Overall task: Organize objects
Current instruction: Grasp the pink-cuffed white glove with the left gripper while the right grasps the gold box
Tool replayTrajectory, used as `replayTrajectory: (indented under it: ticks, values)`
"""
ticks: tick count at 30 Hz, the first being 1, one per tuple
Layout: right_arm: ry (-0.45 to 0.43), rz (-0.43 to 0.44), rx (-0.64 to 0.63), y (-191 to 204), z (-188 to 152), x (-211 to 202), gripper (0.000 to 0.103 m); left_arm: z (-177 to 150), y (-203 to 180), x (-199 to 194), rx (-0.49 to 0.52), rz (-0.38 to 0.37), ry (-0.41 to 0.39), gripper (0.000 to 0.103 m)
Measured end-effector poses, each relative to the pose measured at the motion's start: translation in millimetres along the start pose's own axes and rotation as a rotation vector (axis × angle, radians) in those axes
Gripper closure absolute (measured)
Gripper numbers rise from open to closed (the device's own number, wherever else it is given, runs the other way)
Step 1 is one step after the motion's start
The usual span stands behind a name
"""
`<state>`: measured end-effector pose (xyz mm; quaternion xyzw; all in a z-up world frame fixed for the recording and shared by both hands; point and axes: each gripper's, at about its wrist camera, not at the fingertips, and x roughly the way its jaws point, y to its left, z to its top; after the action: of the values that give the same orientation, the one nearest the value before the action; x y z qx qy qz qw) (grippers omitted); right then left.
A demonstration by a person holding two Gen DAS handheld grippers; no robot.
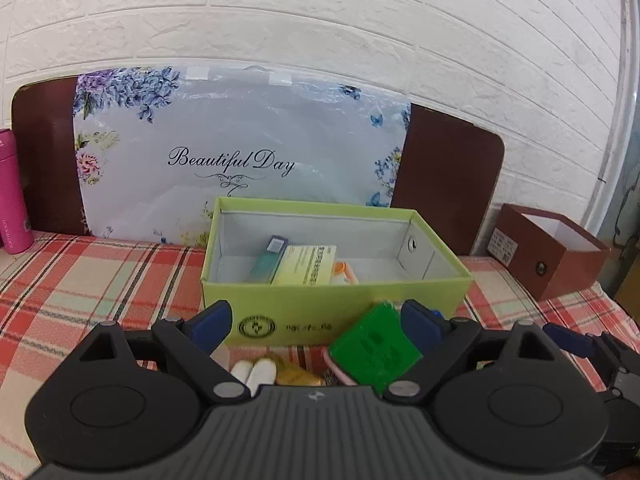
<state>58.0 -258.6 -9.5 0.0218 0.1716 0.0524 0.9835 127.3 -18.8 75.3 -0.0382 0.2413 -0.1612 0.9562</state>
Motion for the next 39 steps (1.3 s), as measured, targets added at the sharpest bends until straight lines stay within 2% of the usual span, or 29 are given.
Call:
replayTrajectory:
  ticks: [5, 8, 12, 20, 22, 24, 26, 27, 28, 29, 30, 31, 34, 36, 39]
  values:
    - [0.053, 0.003, 0.026, 7.1, -32.1, -35.1, 0.0, -45.2, -6.7, -28.5, 0.005, 0.002, 0.027, 0.009]
    - [0.084, 0.014, 0.064, 9.2, -47.2, -45.9, 0.0, -69.4, -3.3, -38.2, -0.019, -0.003, 0.068, 0.009]
    - [0.143, 0.028, 0.111, 12.8, -64.6, -50.7, 0.0, -92.7, 8.7, -49.3, -0.041, 0.03, 0.099, 0.009]
    - [0.189, 0.067, 0.108, 30.9, -77.7, -52.4, 0.0, -96.8, 49.0, -43.1, -0.102, 0.122, 0.114, 0.009]
    - [0.19, 0.07, 0.101, 33.8, -77.0, -52.9, 0.0, -95.8, 58.1, -35.1, -0.124, 0.111, 0.122, 0.009]
    - [0.187, 0.07, 0.096, 35.6, -76.4, -53.9, 0.0, -96.9, 66.3, -26.9, -0.141, 0.093, 0.145, 0.015]
    - [0.183, 0.073, 0.089, 37.4, -75.7, -54.7, 0.0, -99.1, 74.2, -21.8, -0.168, 0.036, 0.172, 0.04]
    - [0.18, 0.076, 0.087, 38.2, -74.6, -54.5, 0.0, -101.0, 77.1, -23.0, -0.191, 0.018, 0.175, 0.041]
    - [0.179, 0.079, 0.086, 39.3, -73.8, -54.1, 0.0, -101.7, 78.1, -26.3, -0.195, 0.003, 0.172, 0.049]
    - [0.178, 0.084, 0.083, 40.6, -72.6, -53.0, 0.0, -101.8, 77.4, -30.6, -0.188, -0.017, 0.18, 0.075]
    - [0.18, 0.09, 0.078, 42.5, -71.5, -51.8, 0.001, -102.3, 76.2, -35.8, -0.186, -0.036, 0.194, 0.091]
    - [0.182, 0.094, 0.072, 44.9, -70.5, -50.8, 0.002, -103.8, 75.5, -41.5, -0.189, -0.063, 0.203, 0.095]
    - [0.18, 0.123, 0.043, 56.1, -64.2, -45.5, 0.006, -112.5, 66.7, -58.1, -0.118, -0.129, 0.243, 0.095]
    - [0.176, 0.146, 0.01, 65.8, -58.6, -40.8, 0.01, -121.6, 63.7, -69.1, -0.074, -0.146, 0.268, 0.095]
    - [0.167, 0.178, -0.031, 81.5, -49.4, -33.2, 0.013, -132.8, 70.5, -80.7, -0.07, -0.154, 0.289, 0.095]
